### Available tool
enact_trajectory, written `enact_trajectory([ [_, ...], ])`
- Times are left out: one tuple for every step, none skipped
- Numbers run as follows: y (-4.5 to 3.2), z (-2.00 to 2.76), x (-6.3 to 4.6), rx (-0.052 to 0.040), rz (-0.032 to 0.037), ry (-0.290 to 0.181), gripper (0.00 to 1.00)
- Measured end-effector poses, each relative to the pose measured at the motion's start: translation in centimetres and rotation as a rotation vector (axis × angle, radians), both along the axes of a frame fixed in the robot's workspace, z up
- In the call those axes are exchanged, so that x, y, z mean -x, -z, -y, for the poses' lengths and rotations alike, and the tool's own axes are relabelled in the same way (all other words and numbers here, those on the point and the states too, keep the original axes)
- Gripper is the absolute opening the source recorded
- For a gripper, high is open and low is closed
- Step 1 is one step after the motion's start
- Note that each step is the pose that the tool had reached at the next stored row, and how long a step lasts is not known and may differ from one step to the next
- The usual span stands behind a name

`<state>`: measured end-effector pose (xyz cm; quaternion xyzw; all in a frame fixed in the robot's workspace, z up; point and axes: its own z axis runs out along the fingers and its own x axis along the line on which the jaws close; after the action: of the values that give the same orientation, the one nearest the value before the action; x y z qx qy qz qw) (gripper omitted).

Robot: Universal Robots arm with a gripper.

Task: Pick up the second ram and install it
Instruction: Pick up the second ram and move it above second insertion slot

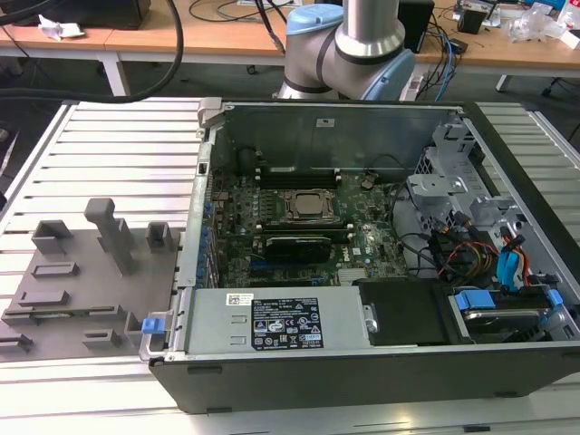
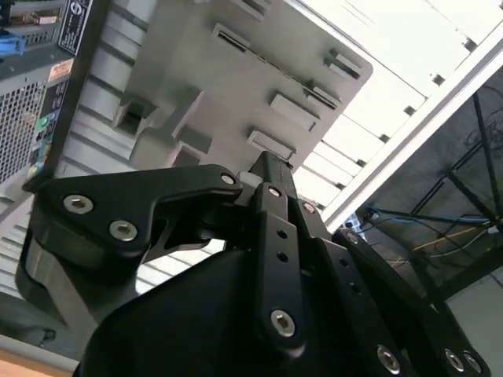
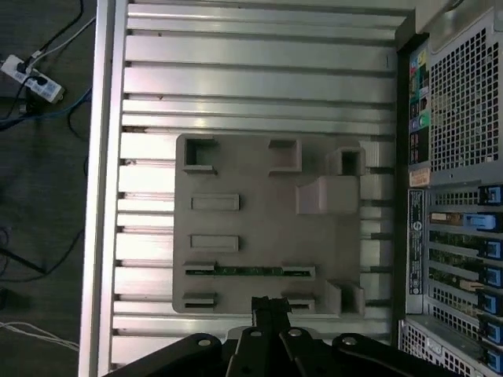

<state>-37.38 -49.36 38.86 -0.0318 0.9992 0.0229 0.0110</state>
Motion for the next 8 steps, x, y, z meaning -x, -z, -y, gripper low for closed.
enact_trajectory([
  [0.01,0.00,0.00,0.0000,0.0001,-0.017,0.11],
  [0.00,0.00,0.00,0.0001,0.0000,-0.050,0.11],
  [0.00,0.00,0.00,0.0000,0.0000,-0.093,0.11],
  [0.01,0.00,0.00,0.0000,0.0000,-0.162,0.11],
  [0.01,0.00,0.00,0.0000,0.0001,-0.223,0.11],
  [0.01,0.00,0.00,0.0000,0.0000,-0.269,0.11],
  [0.00,0.00,0.00,0.0001,-0.0001,-0.292,0.11],
  [0.01,0.00,0.00,0.0000,0.0001,-0.309,0.11],
])
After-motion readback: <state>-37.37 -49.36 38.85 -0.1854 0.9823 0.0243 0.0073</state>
